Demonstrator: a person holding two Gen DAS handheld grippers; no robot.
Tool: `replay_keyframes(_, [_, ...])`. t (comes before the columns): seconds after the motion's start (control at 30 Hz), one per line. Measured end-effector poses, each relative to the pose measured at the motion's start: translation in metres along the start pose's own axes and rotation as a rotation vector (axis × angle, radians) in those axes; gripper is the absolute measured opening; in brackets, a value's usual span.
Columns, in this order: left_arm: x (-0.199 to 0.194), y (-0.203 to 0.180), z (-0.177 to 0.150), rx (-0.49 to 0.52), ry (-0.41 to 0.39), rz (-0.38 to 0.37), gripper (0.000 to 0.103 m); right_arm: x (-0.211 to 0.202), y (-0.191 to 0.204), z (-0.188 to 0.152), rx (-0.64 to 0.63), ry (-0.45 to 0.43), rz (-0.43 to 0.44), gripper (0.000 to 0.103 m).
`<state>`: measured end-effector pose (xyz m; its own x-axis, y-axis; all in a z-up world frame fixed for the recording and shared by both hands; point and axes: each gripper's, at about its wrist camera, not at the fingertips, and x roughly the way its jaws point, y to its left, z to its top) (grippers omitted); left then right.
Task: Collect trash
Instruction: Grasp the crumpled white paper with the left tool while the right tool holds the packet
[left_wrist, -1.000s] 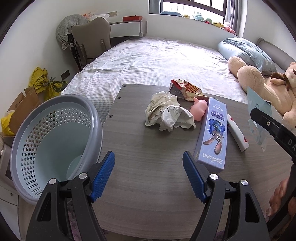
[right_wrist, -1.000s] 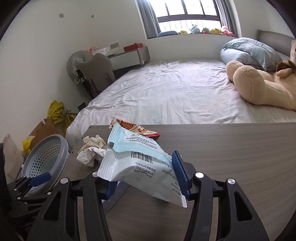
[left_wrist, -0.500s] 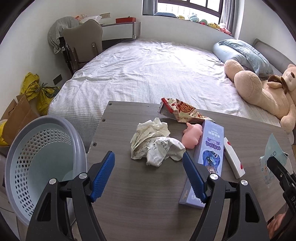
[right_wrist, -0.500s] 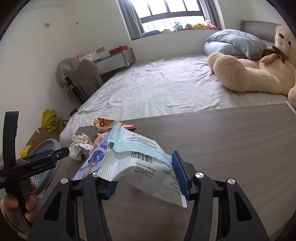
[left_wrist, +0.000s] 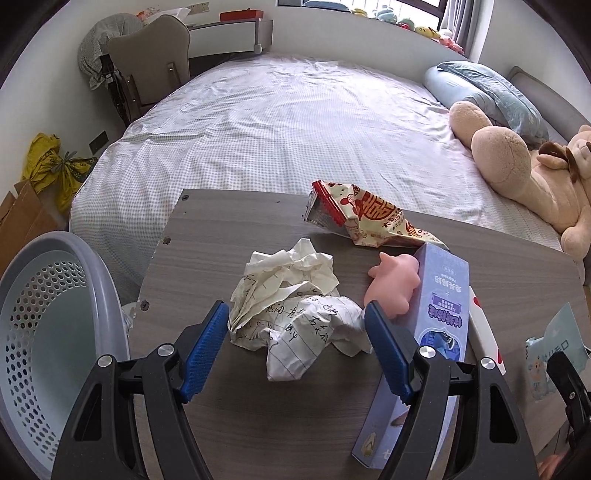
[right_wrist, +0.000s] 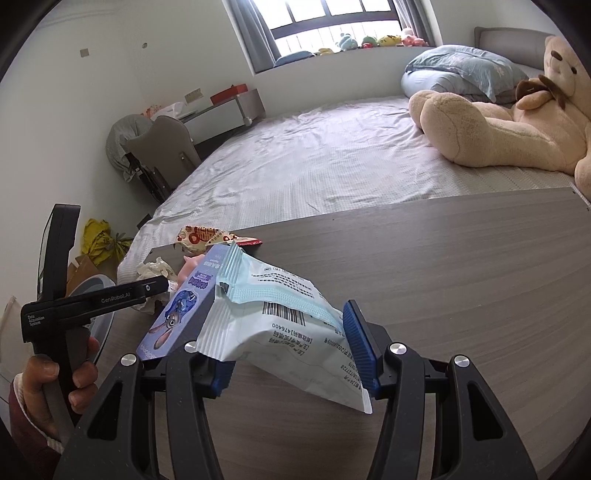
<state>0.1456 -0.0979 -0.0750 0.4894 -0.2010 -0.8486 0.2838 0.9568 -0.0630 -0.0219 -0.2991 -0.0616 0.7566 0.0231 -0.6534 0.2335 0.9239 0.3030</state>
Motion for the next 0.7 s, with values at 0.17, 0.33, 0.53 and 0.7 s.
replay_keyframes(0.17, [0.005,0.0,0.002,-0.005,-0.01,-0.008,0.072,0.001,0.002,-0.001,-0.002,0.006,0.004,0.052])
replay_keyframes(0.33, [0.004,0.002,0.001,-0.019,-0.019,-0.047,0.062,0.0,0.0,-0.001,0.001,0.004,0.005,0.052])
replay_keyframes(0.53, [-0.004,0.005,-0.006,-0.032,-0.033,-0.074,0.058,-0.002,0.002,-0.002,-0.003,0.002,0.006,0.052])
replay_keyframes(0.7, [-0.022,0.006,-0.01,-0.031,-0.071,-0.053,0.058,-0.005,0.004,-0.002,-0.007,-0.001,0.007,0.052])
